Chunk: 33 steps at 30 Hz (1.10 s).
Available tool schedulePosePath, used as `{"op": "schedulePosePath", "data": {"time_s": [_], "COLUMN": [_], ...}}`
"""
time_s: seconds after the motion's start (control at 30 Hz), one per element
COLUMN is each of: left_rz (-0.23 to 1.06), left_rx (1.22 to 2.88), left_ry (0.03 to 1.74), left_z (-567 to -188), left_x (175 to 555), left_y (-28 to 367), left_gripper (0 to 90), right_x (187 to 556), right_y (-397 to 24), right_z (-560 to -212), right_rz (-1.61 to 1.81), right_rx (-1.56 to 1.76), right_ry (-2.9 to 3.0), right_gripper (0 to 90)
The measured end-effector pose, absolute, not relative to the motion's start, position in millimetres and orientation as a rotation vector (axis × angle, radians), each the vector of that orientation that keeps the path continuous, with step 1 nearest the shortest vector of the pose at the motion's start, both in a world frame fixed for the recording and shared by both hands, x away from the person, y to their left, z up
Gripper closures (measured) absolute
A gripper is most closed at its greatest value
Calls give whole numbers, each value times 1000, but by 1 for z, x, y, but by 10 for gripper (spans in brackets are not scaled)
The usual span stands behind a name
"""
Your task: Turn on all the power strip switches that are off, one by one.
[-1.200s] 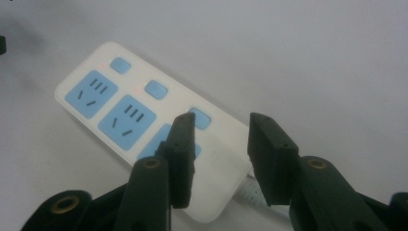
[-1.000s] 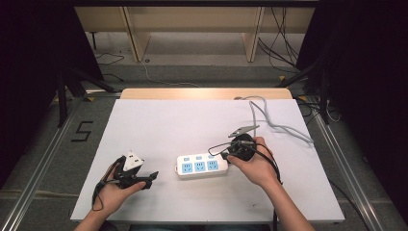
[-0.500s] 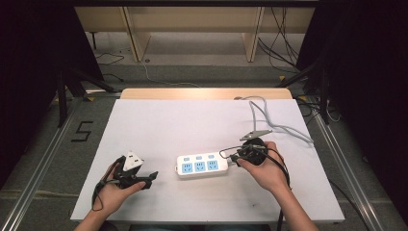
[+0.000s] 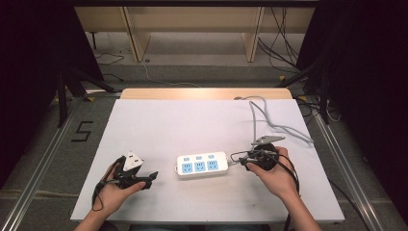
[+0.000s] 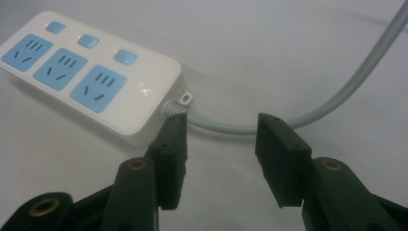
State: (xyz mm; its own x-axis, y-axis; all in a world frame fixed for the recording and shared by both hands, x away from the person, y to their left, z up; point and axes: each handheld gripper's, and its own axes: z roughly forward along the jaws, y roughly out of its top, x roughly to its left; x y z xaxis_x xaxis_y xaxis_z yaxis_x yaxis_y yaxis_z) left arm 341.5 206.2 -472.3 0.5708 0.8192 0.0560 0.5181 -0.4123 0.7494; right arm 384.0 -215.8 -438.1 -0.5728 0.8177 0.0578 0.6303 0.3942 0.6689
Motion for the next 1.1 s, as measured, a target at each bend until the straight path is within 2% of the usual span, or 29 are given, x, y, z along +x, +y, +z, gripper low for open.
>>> {"op": "schedulePosePath", "data": {"time_s": [0.47, 1.1], "left_rz": [551, 558], "left_rx": [2106, 2104], "left_ry": [1062, 1060], "left_z": [-472, -472], "left_x": [341, 342], "left_y": [206, 206], "left_gripper": [300, 300], "right_x": [371, 356], "right_y": [-234, -237], "right_z": [-451, -459], "right_rz": [969, 1043], "right_rx": [1326, 1289], "right_ry": [2333, 2287], "right_gripper": [467, 455]}}
